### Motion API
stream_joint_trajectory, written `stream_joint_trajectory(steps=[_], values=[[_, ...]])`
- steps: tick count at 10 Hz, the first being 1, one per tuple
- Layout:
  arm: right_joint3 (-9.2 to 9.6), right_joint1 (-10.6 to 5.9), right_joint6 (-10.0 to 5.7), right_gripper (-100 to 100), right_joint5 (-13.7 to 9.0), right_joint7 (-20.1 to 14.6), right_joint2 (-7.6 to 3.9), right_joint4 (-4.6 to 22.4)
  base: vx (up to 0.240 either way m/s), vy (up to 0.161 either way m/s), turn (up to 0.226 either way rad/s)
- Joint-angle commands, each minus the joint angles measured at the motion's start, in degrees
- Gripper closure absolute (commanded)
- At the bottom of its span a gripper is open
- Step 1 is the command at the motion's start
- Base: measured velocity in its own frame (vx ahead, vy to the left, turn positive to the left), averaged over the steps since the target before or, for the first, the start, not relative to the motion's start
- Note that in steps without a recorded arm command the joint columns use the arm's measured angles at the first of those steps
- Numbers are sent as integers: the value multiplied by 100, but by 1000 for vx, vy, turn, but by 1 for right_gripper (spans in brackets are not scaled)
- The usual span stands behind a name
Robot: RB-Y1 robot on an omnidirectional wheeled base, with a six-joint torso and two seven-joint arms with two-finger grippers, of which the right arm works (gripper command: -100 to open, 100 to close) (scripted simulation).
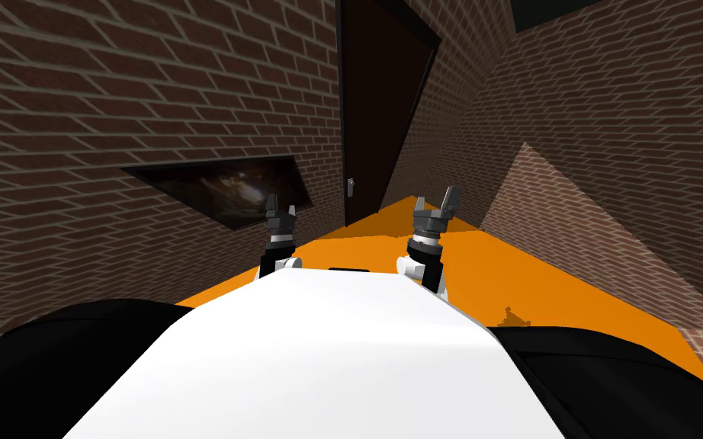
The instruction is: Pull the door open
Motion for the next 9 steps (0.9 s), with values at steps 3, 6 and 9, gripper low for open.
stream_joint_trajectory(steps=[3,6,9], values=[[3,-230,-29,-100,174,328,-165,526,102,13,80],[6,-416,-52,-100,315,595,-288,953,120,-13,76],[8,-582,-73,-100,441,833,-393,1333,85,-4,68]])
